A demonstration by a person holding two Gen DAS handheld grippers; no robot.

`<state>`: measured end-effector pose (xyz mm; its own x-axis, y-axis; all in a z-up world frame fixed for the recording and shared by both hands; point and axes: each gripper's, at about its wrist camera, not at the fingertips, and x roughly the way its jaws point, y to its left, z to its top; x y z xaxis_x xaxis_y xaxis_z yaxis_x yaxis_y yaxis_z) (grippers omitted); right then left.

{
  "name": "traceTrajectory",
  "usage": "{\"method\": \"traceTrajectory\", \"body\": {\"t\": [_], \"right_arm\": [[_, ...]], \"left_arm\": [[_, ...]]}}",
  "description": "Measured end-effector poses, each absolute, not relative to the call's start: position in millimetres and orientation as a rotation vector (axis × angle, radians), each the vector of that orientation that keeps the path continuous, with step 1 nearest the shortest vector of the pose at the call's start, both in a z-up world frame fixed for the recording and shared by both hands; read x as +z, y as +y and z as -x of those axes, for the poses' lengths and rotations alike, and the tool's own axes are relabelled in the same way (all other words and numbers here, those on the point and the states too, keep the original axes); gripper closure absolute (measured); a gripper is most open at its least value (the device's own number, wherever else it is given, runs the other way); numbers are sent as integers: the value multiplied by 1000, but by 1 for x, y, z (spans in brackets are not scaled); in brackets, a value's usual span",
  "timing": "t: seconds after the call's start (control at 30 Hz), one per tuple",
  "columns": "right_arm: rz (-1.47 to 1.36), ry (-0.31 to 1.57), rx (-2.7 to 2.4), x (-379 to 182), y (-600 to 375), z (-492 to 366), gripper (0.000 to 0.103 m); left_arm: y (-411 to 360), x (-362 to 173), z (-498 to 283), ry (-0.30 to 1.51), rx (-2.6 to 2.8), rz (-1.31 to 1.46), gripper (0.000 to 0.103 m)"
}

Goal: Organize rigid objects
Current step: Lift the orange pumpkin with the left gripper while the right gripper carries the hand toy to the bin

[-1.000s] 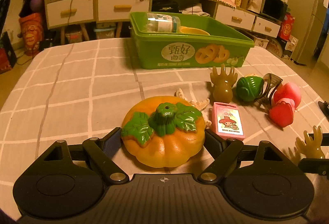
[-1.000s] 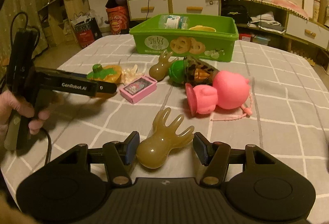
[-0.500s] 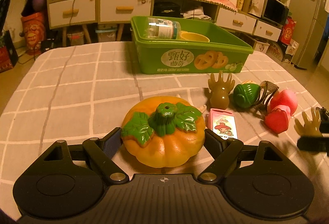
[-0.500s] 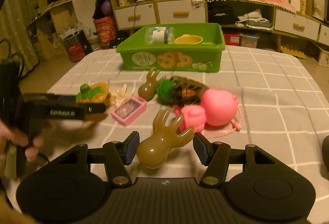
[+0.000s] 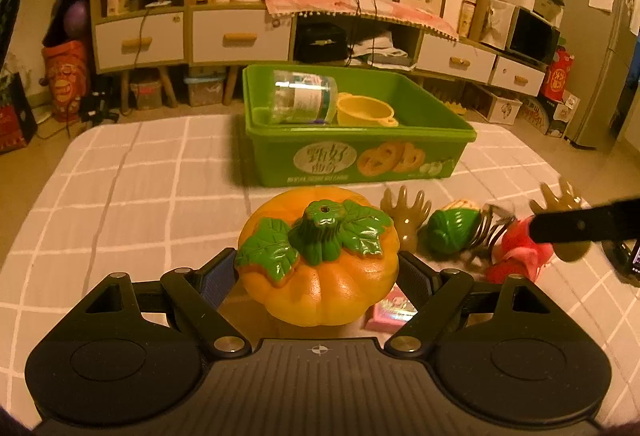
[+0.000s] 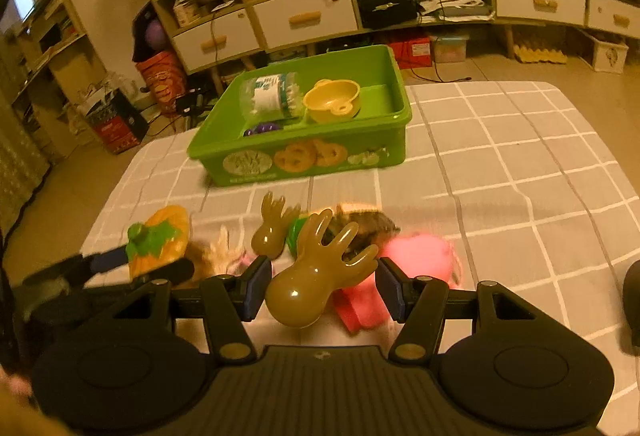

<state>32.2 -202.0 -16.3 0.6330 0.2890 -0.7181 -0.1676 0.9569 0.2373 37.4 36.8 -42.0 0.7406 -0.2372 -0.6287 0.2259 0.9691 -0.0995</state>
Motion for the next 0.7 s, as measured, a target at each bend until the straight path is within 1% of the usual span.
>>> {"method": "traceTrajectory", "body": {"t": [0.37, 0.57, 0.7], "right_arm": [[-278, 824, 211, 11, -212, -71, 69], [-356, 789, 201, 22, -227, -102, 69], [-403, 754, 233, 20, -237, -128, 69]], "left_arm": [[17, -12, -63, 646, -256, -14, 18], [-7, 4, -91, 608, -286, -41, 18], [-29, 5, -116, 613, -308, -59, 18]]}}
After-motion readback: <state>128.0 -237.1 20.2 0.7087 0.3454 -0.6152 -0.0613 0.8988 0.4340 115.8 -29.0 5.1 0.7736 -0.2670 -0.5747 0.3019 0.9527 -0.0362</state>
